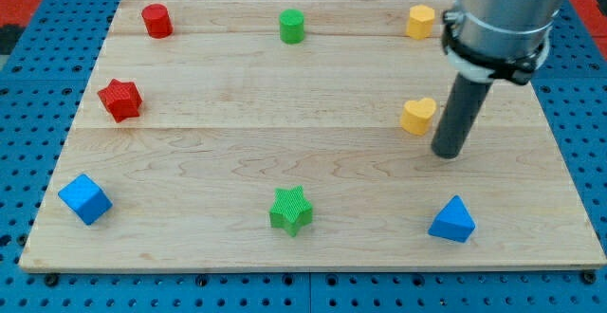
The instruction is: Place the yellow heart horizontally to the right of the red star
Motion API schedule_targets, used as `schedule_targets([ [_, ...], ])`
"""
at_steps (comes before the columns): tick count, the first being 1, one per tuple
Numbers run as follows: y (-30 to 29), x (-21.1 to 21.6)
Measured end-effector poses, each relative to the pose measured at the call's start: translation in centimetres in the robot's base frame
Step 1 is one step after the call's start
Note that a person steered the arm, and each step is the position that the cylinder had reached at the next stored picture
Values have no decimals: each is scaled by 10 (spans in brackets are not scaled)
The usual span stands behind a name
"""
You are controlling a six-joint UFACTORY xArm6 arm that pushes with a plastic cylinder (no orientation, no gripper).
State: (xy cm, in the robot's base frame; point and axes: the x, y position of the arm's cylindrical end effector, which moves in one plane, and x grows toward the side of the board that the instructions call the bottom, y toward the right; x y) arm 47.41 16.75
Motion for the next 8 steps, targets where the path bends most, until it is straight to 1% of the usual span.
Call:
schedule_targets([
  [1, -31, -44],
  [2, -41, -52],
  [3, -34, -62],
  [4, -50, -81],
  [5, -52, -91],
  [6, -48, -96],
  [8, -63, -103],
])
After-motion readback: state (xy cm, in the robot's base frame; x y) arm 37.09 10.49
